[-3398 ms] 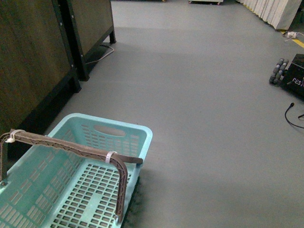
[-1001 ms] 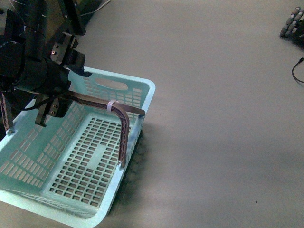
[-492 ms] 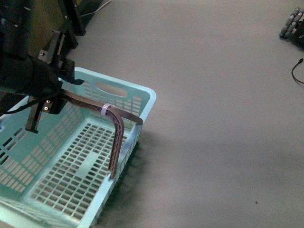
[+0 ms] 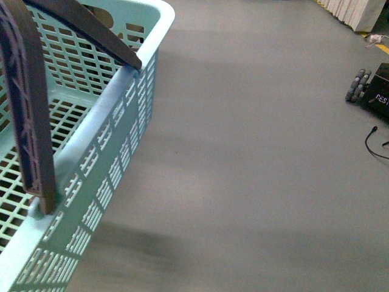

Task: Pick lemon and mango into basket

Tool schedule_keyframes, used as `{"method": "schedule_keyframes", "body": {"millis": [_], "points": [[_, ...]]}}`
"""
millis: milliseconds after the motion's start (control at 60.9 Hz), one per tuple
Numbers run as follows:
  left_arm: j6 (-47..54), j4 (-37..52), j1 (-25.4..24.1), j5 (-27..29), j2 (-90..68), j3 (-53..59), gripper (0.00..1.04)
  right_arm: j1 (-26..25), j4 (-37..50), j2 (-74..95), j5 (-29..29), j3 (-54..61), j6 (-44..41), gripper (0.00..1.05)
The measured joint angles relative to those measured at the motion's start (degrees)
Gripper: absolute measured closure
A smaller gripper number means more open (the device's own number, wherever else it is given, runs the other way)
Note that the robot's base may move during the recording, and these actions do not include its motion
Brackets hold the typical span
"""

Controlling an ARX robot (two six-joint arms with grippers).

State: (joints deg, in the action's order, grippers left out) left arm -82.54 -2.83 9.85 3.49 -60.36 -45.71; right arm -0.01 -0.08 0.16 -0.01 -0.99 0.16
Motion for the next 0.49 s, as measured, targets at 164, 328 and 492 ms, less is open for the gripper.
{"method": "schedule_keyframes", "body": {"millis": [164,328,492], "points": [[-1.75,-2.51,1.77,0.96,1.38,0.00,0.77,0.02,0.00,0.00,0.00,0.00,0.00,0.09],[-2.34,-3.85,2.38,1.07,1.64,-0.02,0.77,0.00,0.00,0.00,0.00,0.00,0.00,0.09],[-2.29,-3.85,2.38,1.46,1.64,-0.02,0.77,0.00,0.00,0.00,0.00,0.00,0.00,0.09]]}}
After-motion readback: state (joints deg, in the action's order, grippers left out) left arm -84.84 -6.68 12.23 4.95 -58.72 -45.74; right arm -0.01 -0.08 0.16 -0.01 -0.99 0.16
